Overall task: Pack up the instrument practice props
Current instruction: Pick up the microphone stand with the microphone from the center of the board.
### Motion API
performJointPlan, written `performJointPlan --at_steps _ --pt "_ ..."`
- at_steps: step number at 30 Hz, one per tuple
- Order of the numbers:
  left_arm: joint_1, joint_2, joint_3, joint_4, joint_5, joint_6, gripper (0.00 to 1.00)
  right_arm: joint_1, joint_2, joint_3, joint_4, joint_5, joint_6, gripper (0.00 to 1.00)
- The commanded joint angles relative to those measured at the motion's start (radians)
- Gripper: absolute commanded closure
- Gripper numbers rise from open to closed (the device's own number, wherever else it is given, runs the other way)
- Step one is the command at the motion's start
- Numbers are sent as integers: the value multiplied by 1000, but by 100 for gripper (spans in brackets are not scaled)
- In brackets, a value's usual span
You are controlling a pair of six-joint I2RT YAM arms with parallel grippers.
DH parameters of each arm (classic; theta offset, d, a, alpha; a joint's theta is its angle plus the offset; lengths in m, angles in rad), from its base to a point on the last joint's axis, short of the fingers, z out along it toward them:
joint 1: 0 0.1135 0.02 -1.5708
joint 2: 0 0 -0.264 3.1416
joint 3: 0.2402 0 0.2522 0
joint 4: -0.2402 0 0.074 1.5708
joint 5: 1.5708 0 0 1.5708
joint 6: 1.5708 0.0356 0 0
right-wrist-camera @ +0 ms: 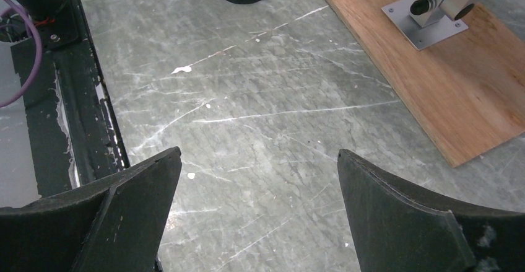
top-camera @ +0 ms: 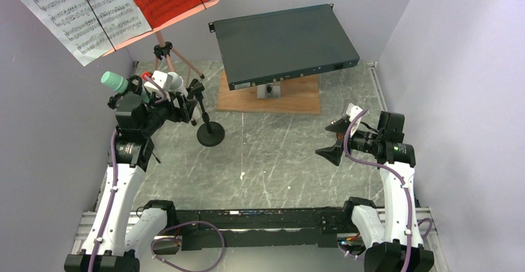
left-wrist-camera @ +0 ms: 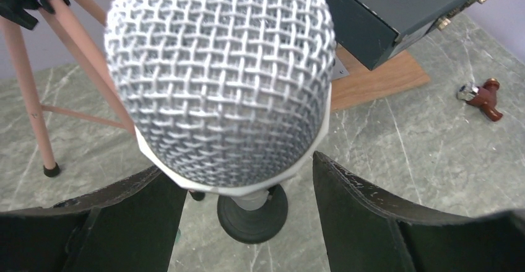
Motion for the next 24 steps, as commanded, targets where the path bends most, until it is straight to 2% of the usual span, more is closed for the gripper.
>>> performJointPlan --at_steps 1,6,9,13,17,18,24 --pt "2 14 -11 109 -15 63 25 4 -12 16 -4 -46 -28 0" --pt "3 49 1 139 2 74 30 4 -12 15 -4 -45 -27 0" --pt "6 58 6 140 35 77 39 4 -12 15 -3 -44 -28 0" --pt "6 46 11 114 74 93 65 4 -13 15 -4 -44 -29 0" --pt "7 9 20 78 107 110 97 4 -10 17 -6 -45 -30 0" --pt "7 -3 21 67 115 112 100 4 -10 16 -7 -46 -31 0" --pt "7 -72 50 -11 306 147 100 4 -8 15 -5 -47 -29 0"
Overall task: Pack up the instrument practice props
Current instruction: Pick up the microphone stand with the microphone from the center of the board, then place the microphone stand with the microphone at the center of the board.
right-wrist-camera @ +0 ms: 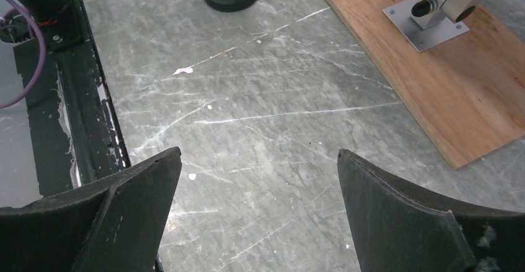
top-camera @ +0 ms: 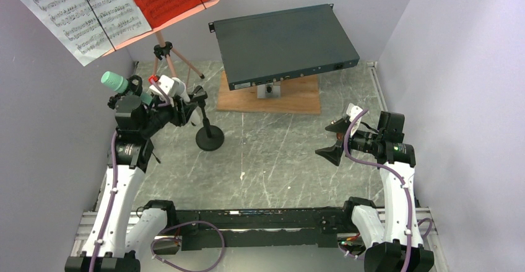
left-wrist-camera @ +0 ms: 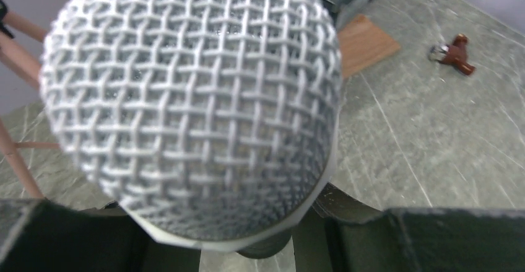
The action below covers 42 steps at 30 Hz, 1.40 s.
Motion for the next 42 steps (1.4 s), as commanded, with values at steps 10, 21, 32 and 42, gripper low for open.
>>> performJointPlan --at_steps 10,21,32,42 --pt "-1 -59 98 113 444 -181 100 4 -9 11 -4 -50 -25 0" --pt "-256 155 170 385 381 -348 100 8 -3 3 -2 -76 -18 1" --pt "-633 412 278 500 68 -184 100 14 0 6 -18 -85 -36 1" --pt "-740 551 266 669 20 -122 100 25 7 10 -43 -95 -77 1"
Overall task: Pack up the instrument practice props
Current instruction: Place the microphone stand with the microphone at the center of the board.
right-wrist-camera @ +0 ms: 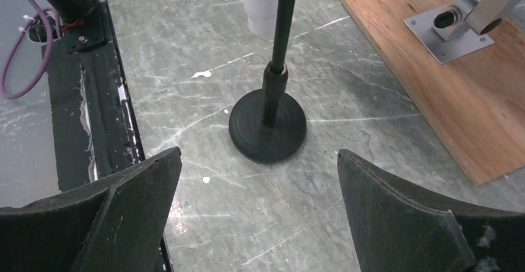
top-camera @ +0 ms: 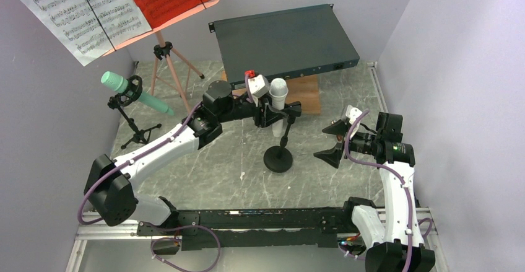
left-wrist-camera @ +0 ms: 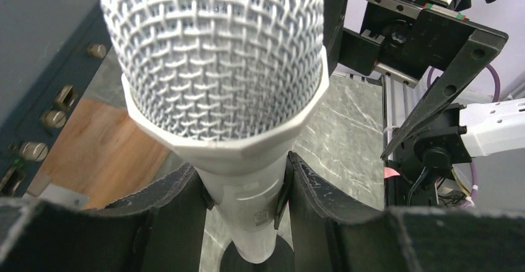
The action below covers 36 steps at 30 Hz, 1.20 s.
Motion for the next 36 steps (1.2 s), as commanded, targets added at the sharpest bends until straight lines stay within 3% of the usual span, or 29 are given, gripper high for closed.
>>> performJointPlan --at_steps 1,11,14,21,25,32,36 --pt "-44 2 41 212 -32 49 100 9 5 11 -6 -49 -50 1" --pt "-56 -1 -33 190 -26 115 100 12 5 12 -10 -47 -56 1" --pt "-56 -17 -51 168 -41 110 84 12 5 11 -10 -48 -56 1" --pt "-56 -77 -103 135 -174 26 31 12 1 9 -11 -44 -57 1" --pt "-55 -125 -137 129 -205 11 18 12 -1 10 -14 -44 -62 1" --pt "-54 -225 -183 56 -214 15 10 12 -7 6 -26 -50 -89 1" --pt "-52 -305 -248 90 -226 -2 1 16 2 -6 -74 -87 -226 1"
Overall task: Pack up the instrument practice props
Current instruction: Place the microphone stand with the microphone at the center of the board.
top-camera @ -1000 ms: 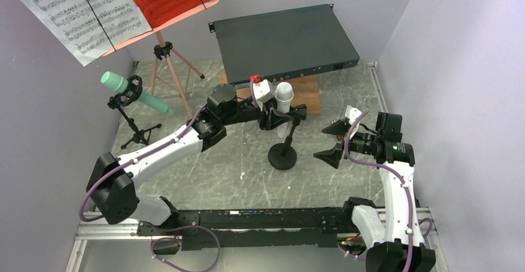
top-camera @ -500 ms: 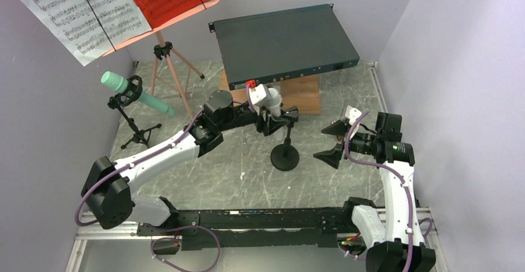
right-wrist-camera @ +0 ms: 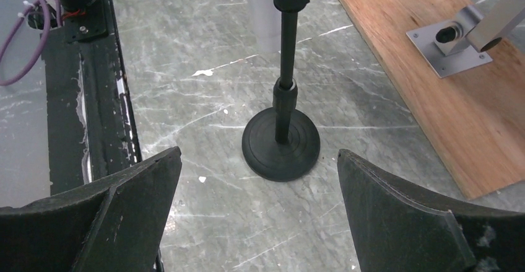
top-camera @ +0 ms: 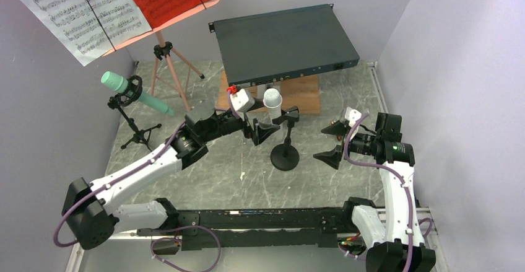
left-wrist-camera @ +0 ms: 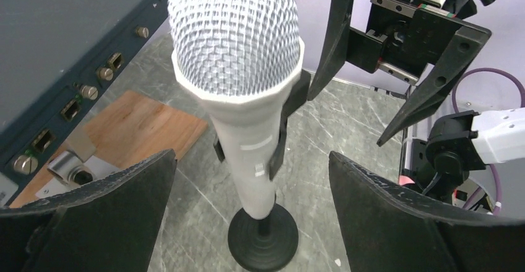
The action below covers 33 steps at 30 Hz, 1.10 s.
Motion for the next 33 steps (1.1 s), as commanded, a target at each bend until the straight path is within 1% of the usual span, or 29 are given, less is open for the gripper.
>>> performJointPlan --at_steps 1,4,5,7,9,12,13,17,20,24,30,33 --pt "3 -100 -63 46 -35 -30 1 12 7 -4 -69 -78 -208 1" --pt "5 -144 -92 50 -41 -29 1 32 49 46 -198 -81 -427 1" --pt "6 -157 -97 42 -39 -29 1 42 69 72 -220 -74 -460 1" --pt "7 -170 -109 43 -33 -36 0 70 117 150 -218 -53 -458 1" --pt "7 -177 -128 77 -24 -51 1 104 169 216 -213 -39 -453 1" --pt "7 -177 -145 119 -9 -71 1 171 240 313 -180 -25 -397 1" --pt "7 -177 -144 124 -4 -75 1 209 256 341 -161 -18 -368 1" --pt "7 -175 -135 122 6 -72 1 274 289 407 12 25 -136 1" --pt "7 -177 -134 127 0 -67 1 320 314 433 91 69 -33 1" --pt "7 -173 -140 155 3 -71 1 365 355 467 95 86 -2 1" --pt "7 -149 -117 153 17 -72 3 427 397 512 122 101 72 1" --pt "7 -141 -113 167 22 -72 3 437 401 510 151 103 118 1"
